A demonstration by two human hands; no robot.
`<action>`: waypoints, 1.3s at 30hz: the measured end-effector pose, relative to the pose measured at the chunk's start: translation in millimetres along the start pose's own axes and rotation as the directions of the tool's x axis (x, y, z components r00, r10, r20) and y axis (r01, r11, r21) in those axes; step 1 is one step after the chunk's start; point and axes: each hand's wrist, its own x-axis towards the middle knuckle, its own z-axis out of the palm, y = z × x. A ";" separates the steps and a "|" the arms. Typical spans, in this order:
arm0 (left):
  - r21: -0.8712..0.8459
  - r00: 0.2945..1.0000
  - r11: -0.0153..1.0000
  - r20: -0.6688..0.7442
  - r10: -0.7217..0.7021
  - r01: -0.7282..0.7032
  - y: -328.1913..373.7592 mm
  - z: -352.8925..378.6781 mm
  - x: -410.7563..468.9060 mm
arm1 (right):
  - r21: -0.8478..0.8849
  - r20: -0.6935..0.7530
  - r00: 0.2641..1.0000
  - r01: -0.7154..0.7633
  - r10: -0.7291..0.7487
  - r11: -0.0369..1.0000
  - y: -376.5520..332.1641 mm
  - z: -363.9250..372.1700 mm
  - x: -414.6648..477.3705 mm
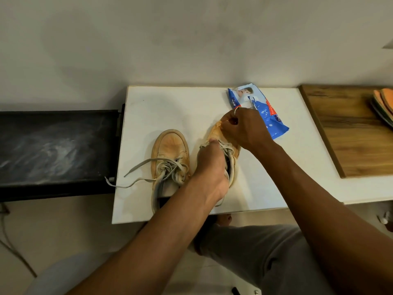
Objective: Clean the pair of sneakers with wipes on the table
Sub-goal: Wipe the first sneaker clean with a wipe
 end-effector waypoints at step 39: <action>-0.102 0.997 0.995 0.070 0.026 -0.019 4.6 -3.8 1.8 | -0.122 0.134 0.988 0.095 -0.079 0.988 1.9 2.2 -0.9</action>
